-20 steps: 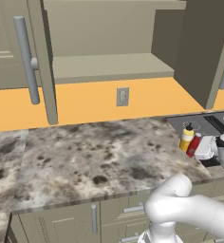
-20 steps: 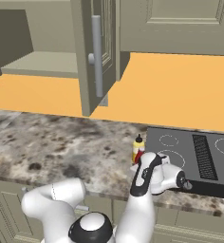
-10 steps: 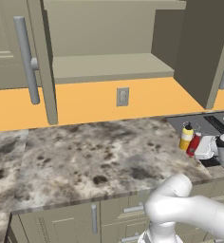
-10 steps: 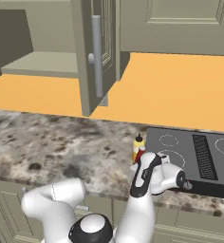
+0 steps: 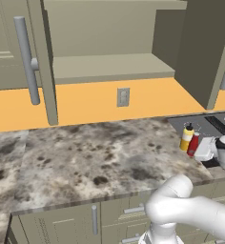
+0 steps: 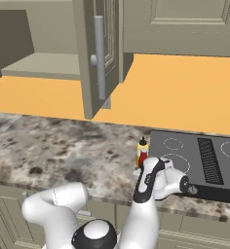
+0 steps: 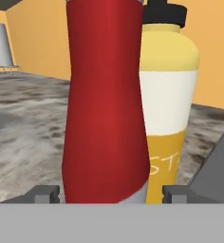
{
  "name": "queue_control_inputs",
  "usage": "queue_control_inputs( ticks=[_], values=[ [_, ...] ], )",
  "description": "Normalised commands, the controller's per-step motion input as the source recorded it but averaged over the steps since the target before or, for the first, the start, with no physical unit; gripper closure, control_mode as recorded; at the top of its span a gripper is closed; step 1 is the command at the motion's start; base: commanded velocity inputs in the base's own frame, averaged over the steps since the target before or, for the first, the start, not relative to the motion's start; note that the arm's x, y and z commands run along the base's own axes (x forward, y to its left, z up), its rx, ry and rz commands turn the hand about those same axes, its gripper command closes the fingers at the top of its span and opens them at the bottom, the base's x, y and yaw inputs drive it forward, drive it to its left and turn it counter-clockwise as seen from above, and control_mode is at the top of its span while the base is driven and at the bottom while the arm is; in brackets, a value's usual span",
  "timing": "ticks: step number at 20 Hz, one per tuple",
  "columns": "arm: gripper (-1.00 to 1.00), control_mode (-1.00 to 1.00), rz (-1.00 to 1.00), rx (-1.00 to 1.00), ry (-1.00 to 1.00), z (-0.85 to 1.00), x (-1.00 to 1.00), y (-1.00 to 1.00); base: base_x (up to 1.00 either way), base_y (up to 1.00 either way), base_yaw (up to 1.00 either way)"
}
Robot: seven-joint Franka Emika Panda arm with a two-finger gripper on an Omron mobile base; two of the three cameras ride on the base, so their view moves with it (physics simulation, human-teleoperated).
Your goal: Take 2 condiments from the cabinet and move them on the counter near the stove.Make sure the condiments are lined up with each other, next to each other.
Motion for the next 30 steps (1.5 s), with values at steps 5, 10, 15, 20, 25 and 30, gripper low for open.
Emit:
queue_control_inputs(
  ticks=[5, 10, 15, 20, 25, 30],
  values=[
    [-1.00, -1.00, 0.00, 0.00, 0.00, -0.04, 0.00, 0.04, 0.00, 0.00, 0.00],
    [-1.00, -1.00, 0.00, 0.00, 0.02, 0.00, -0.02, 0.00, 0.00, 0.00, 0.00],
    [-1.00, -1.00, -0.01, 0.00, 0.02, 0.11, -0.23, 0.00, 0.00, 0.00, 0.00],
    [-1.00, -1.00, -0.01, 0.00, 0.02, 0.22, -0.37, 0.00, 0.00, 0.00, 0.00],
    [-1.00, -1.00, 0.00, 0.00, 0.01, 0.26, -0.48, 0.00, 0.00, 0.00, 0.00],
    [-1.00, -1.00, -0.03, 0.00, 0.05, 0.55, -0.56, 0.02, 0.00, 0.00, 0.00]
  ],
)
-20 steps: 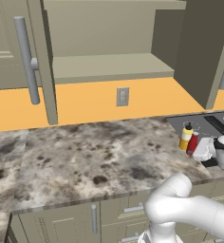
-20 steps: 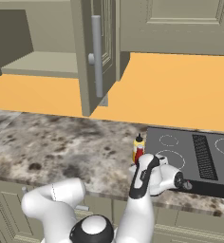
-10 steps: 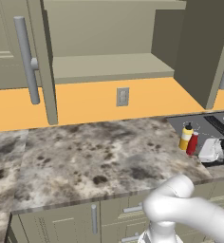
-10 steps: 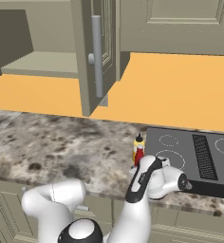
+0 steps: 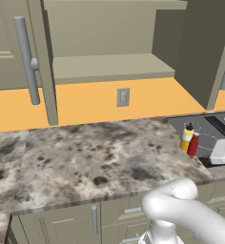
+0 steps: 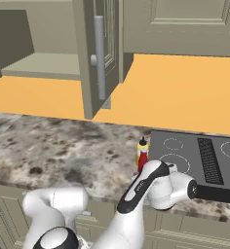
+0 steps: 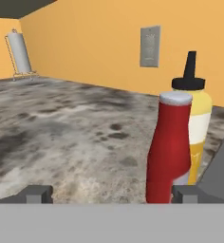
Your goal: Take 2 condiments from the cabinet and move them on the counter near the stove.Make sure the condiments are lined up with each other, next to each other.
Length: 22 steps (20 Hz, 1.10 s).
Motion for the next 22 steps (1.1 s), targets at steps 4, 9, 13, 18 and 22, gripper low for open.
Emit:
queue_control_inputs(
  ticks=[4, 9, 13, 18, 22],
  values=[
    [-1.00, -1.00, -0.06, 0.03, 0.02, 0.94, -0.42, 0.11, 0.00, 0.00, 0.00],
    [-1.00, -1.00, -0.09, 0.01, 0.01, 0.63, -0.44, 0.41, 0.00, 0.00, 0.00],
    [-1.00, -1.00, -0.13, 0.00, 0.00, 0.38, -0.49, 0.53, 0.00, 0.00, 0.00],
    [-1.00, -1.00, -0.15, -0.04, 0.05, 0.45, -0.55, 0.65, 0.00, 0.00, 0.00],
    [-1.00, -1.00, -0.15, -0.10, 0.18, 0.41, -0.29, 0.59, 0.00, 0.00, 0.00]
  ],
)
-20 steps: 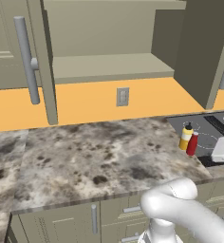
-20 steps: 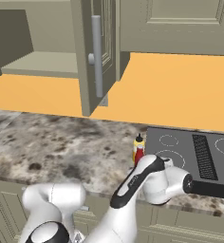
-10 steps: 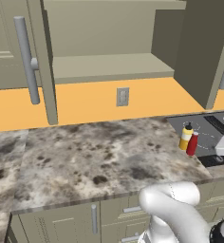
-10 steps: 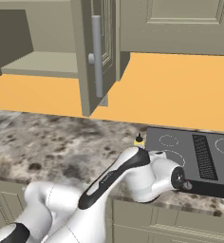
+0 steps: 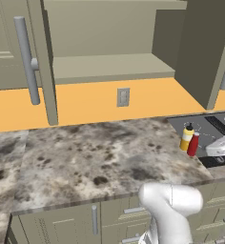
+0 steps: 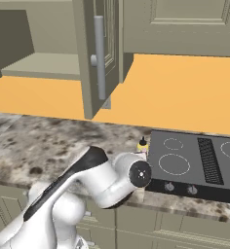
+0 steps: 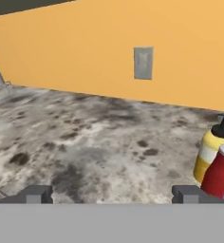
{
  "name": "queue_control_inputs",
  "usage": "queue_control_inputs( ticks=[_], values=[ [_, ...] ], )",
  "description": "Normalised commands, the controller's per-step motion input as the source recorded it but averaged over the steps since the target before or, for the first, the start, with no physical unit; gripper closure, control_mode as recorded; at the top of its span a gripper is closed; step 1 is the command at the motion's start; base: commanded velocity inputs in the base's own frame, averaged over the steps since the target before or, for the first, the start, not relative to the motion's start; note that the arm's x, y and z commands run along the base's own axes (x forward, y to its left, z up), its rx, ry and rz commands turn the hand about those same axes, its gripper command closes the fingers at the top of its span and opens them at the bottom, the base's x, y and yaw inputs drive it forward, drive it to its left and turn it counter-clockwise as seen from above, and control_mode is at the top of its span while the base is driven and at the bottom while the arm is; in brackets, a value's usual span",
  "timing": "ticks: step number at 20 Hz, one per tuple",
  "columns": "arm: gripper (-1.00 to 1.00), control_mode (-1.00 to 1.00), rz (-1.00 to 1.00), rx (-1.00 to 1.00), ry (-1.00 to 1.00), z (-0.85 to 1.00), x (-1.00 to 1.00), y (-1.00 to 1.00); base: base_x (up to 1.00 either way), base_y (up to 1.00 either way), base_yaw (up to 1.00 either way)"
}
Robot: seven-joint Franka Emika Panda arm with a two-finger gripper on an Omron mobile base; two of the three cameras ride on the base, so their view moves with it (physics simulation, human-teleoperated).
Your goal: Take 2 condiments from the cabinet and move them on the counter near the stove.Make sure the condiments are lined up with each other, next to each other.
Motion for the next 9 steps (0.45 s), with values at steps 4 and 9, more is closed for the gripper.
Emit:
queue_control_inputs(
  ticks=[4, 9],
  values=[
    [-1.00, -1.00, -0.10, -0.13, 0.35, 0.27, -0.09, 0.71, 0.00, 0.00, 0.00],
    [-1.00, -1.00, -0.05, -0.13, 0.37, 0.14, 0.00, 0.81, 0.00, 0.00, 0.00]
  ],
)
